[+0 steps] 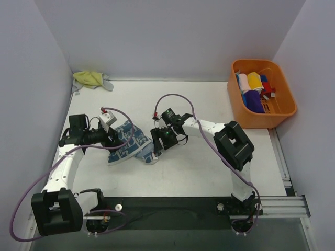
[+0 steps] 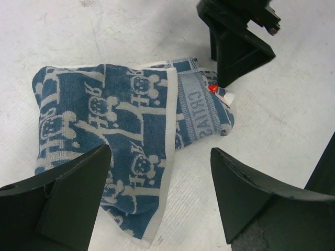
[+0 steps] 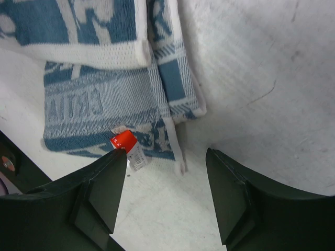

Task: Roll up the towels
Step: Move the towel to the center of the board

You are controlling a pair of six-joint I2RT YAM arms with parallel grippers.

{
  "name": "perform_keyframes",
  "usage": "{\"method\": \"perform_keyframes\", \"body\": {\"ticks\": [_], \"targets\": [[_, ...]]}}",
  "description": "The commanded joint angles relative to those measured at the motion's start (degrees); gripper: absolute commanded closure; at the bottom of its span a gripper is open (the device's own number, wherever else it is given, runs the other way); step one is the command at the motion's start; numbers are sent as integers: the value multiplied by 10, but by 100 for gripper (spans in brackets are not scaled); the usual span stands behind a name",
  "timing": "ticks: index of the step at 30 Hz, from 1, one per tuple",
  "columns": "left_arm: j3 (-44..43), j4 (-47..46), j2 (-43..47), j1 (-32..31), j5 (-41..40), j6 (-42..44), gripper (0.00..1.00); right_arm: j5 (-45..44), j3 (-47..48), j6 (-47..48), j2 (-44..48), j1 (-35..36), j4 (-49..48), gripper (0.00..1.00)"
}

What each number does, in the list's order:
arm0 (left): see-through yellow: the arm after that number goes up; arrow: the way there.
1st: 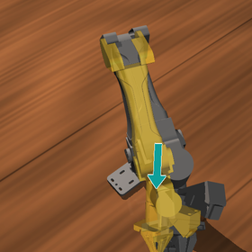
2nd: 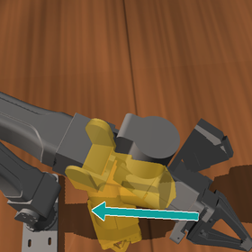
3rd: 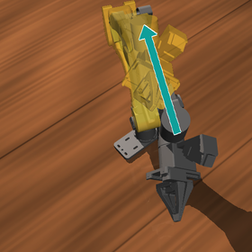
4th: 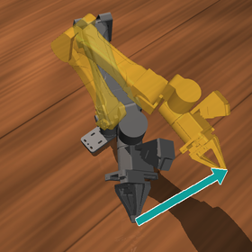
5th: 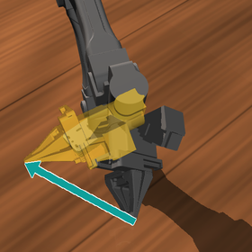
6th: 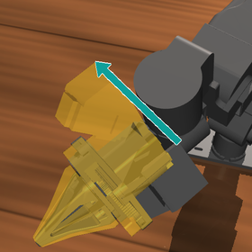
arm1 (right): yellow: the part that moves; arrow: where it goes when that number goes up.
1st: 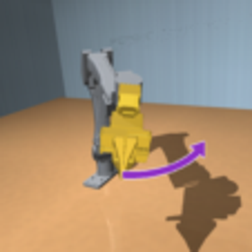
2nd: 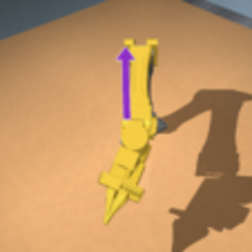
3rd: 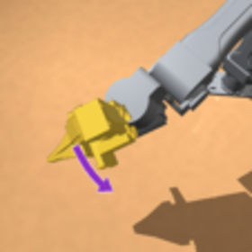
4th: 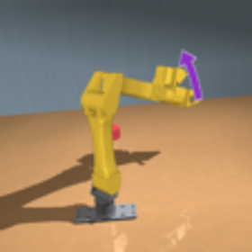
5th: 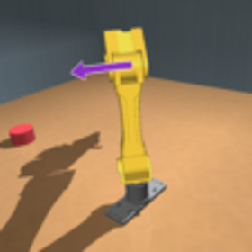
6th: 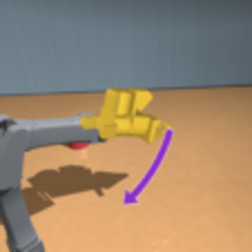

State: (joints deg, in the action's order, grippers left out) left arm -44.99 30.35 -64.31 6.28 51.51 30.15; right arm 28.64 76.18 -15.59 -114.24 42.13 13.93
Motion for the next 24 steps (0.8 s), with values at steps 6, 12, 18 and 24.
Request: {"method": "perform_keyframes", "body": {"ticks": [6,12,18,24], "targets": [[22,-11,20,3,22,87,12,-64,60,-46,-59,27,5,43],[22,-27,11,1,7,92,12,-16,49,-30,-76,26,21,72],[34,-34,8,-32,-13,97,16,-8,13,5,-13,2,36,100],[65,-107,8,-177,-109,40,25,-13,-8,43,88,-69,76,100]]}}
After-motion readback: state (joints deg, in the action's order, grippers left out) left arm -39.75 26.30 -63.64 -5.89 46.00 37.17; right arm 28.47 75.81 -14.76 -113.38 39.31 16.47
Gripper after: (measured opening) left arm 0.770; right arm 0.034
